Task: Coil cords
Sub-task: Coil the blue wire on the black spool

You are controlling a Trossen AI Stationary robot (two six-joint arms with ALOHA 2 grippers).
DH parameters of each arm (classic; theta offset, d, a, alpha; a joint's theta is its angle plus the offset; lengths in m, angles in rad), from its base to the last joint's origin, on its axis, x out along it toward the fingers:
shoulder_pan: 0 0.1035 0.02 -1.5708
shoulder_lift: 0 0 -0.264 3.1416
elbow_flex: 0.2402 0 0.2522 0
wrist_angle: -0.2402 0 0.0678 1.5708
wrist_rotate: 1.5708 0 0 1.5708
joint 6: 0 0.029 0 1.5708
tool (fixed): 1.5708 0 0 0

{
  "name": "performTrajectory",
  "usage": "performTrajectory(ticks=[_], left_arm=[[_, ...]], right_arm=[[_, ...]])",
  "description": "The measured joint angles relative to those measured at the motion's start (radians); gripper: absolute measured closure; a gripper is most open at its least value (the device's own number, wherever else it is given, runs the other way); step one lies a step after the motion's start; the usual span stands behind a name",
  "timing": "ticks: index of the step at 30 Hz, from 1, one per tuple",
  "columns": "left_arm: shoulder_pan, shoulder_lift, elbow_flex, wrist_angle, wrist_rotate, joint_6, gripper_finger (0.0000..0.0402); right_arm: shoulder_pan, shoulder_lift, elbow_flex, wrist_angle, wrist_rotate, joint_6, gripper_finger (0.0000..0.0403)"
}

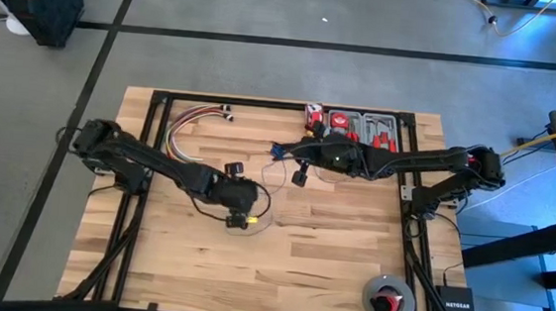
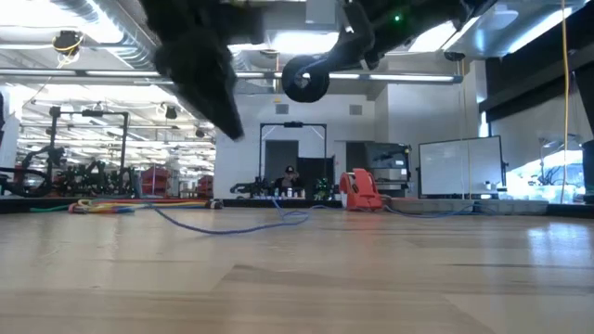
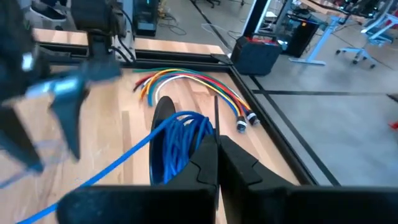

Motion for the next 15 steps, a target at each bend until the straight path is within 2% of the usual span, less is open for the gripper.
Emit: performTrajectory(ticks=[4, 6, 10, 15], left_arm=[[0.011, -0.132, -0.002, -0.029, -0.067, 0.029, 0.0236], [0.012, -0.2, -0.028, 0.047, -0.109, 0.058, 0.0238], [0.018, -0.313, -0.163, 0.387, -0.129, 0.17, 0.0242], [0.033, -0.374, -0.334, 0.767, -0.133, 0.242, 0.0242]], right_arm=[[-0.011, 0.0, -0.001, 0.002, -0.021, -0.013, 0.04], [-0.017, 0.0, -0.002, 0.008, -0.022, -0.025, 0.04], [-0.025, 0.0, -0.002, 0.067, -0.032, -0.027, 0.04], [-0.022, 0.0, -0.002, 0.101, -0.076, -0.018, 0.04]])
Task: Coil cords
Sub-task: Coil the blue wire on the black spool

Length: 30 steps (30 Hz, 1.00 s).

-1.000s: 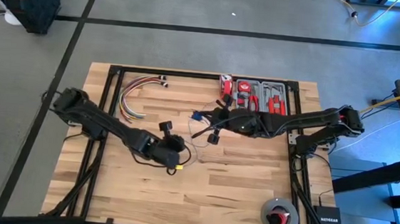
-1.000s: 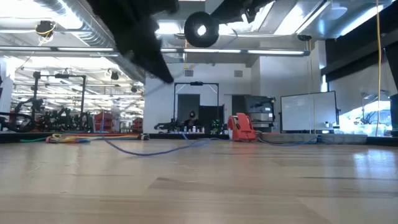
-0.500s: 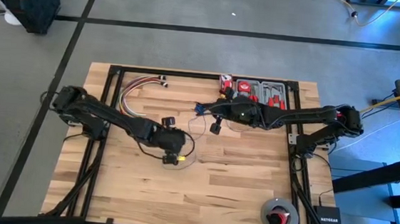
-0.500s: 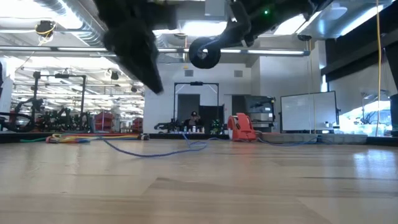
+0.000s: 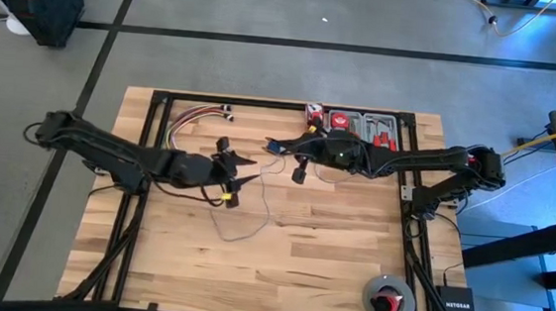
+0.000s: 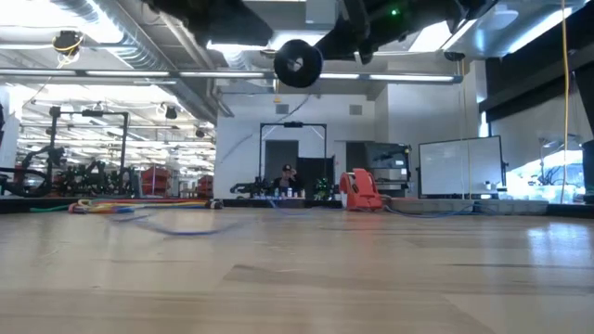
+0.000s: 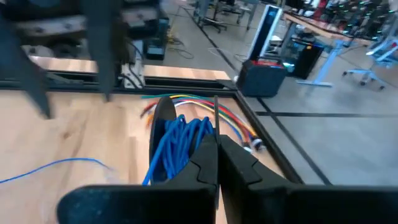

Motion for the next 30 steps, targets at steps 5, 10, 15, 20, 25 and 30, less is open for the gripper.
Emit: performTrajectory(ticks=[5, 10, 15, 20, 25, 30], left_arm=[[0.013, 0.002, -0.06, 0.139, 0.002, 0.074, 0.0243], [0.018, 0.001, -0.06, 0.138, 0.002, 0.105, 0.0243], [0.023, -0.002, -0.059, 0.115, 0.002, 0.143, 0.0243], [0.01, -0.015, -0.059, 0.102, 0.013, 0.171, 0.0243], [0.009, -0.05, -0.059, 0.105, 0.015, 0.201, 0.0243], [0.027, -0.067, -0.059, 0.107, 0.027, 0.202, 0.0243]], right_arm=[[0.014, 0.01, 0.0, -0.002, -0.058, 0.021, 0.04], [0.043, 0.011, 0.0, 0.005, -0.078, 0.013, 0.04], [0.063, 0.011, 0.0, 0.002, -0.091, -0.025, 0.04], [0.06, 0.011, 0.0, -0.002, -0.099, -0.025, 0.04], [0.061, 0.011, 0.0, -0.03, -0.132, -0.032, 0.04], [0.062, 0.011, 0.0, -0.067, -0.16, -0.032, 0.04]])
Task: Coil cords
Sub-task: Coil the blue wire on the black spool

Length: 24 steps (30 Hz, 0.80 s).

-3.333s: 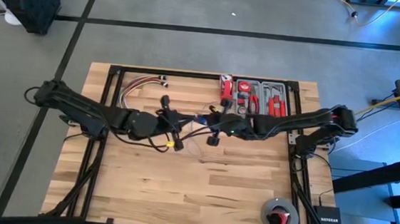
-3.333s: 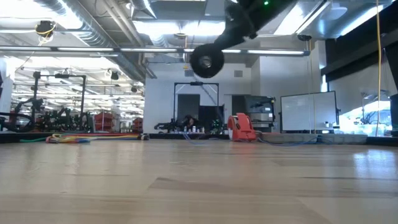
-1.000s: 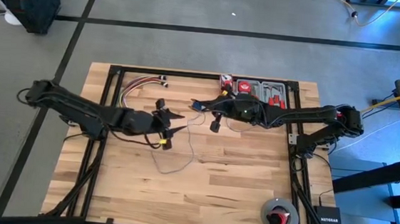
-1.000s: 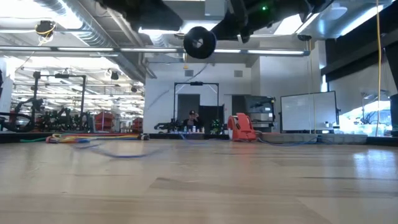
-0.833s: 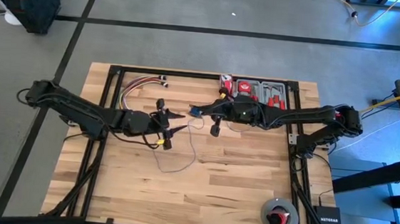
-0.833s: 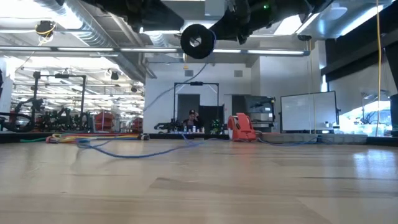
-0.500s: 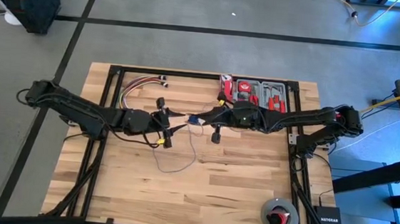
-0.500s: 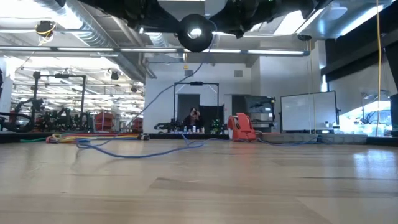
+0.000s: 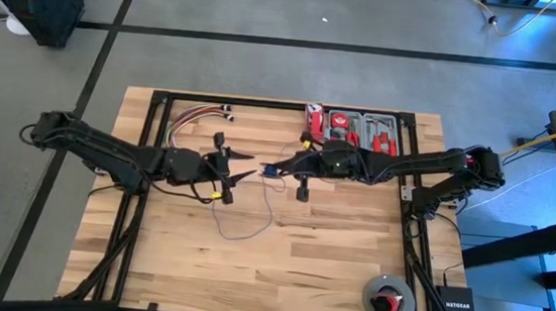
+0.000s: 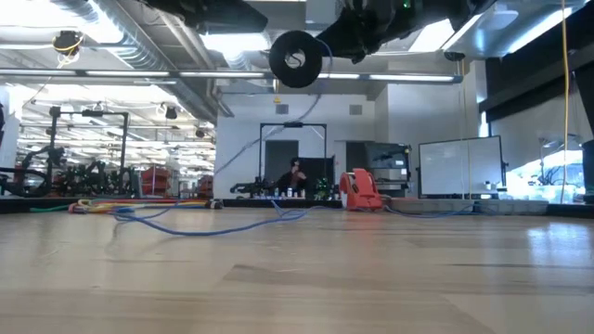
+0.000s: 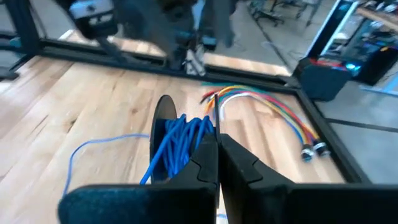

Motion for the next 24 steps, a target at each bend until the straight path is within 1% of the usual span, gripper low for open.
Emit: performTrajectory(ticks=[2, 4, 6, 10, 15, 17, 20, 24], left_arm=[[0.014, 0.003, 0.0, -0.003, 0.069, -0.005, 0.0243], [0.028, 0.009, 0.0, -0.003, 0.175, -0.011, 0.0243], [0.034, 0.018, 0.0, -0.002, 0.233, -0.01, 0.0243], [0.05, 0.03, 0.0, 0.002, 0.241, -0.01, 0.0243], [0.063, 0.031, 0.0, 0.001, 0.242, -0.01, 0.0243], [0.064, 0.031, 0.0, 0.0, 0.272, -0.011, 0.0243], [0.064, 0.042, 0.0, 0.015, 0.351, -0.007, 0.0243], [0.077, 0.072, 0.0, 0.062, 0.359, -0.004, 0.0243]], right_arm=[[0.001, 0.0, 0.0, -0.01, -0.024, 0.0, 0.04], [0.011, 0.0, 0.0, -0.006, -0.041, 0.004, 0.04], [0.025, 0.0, 0.0, -0.005, -0.05, 0.004, 0.04], [0.057, 0.0, 0.0, 0.01, -0.062, -0.006, 0.04], [0.068, 0.0, 0.0, 0.022, -0.059, -0.019, 0.04], [0.07, 0.0, 0.0, 0.023, -0.059, -0.019, 0.04], [0.07, 0.0, 0.0, 0.024, -0.06, -0.019, 0.04], [0.07, 0.0, 0.0, 0.024, -0.061, -0.019, 0.04]])
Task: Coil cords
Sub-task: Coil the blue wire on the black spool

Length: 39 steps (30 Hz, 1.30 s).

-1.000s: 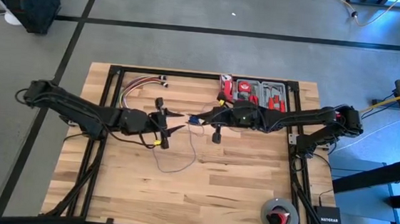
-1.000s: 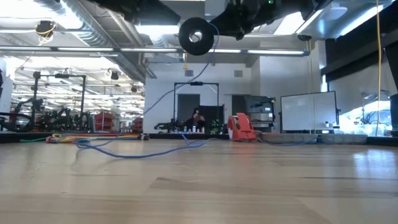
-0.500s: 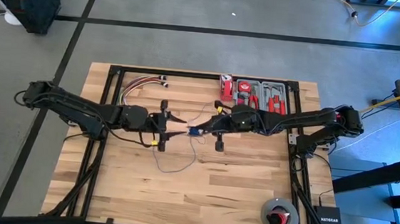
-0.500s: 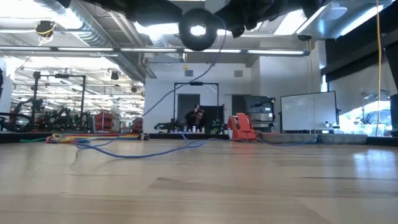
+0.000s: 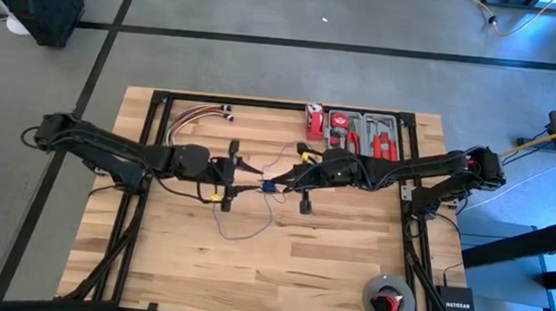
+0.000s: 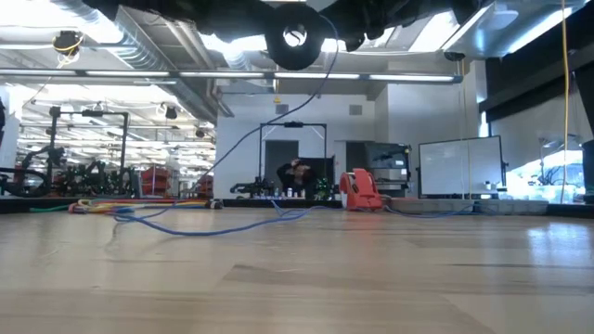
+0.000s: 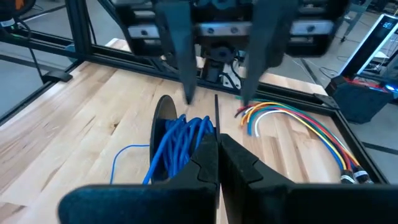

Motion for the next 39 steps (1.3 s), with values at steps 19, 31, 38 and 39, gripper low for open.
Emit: performTrajectory(ticks=[19, 31, 38, 39], left_arm=[[0.027, 0.037, 0.0, 0.041, 0.068, 0.001, 0.0349], [0.027, 0.036, 0.0, 0.039, 0.06, 0.02, 0.0399], [0.027, 0.038, 0.0, 0.039, 0.064, 0.018, 0.0399], [0.027, 0.038, 0.0, 0.04, 0.065, 0.017, 0.0399]], right_arm=[[-0.001, 0.0, 0.0, 0.023, -0.001, -0.007, 0.04], [0.0, 0.0, 0.0, 0.022, 0.072, -0.008, 0.0395], [0.0, 0.0, 0.0, 0.04, 0.046, -0.002, 0.0366], [0.0, 0.0, 0.001, 0.044, 0.043, 0.001, 0.0363]])
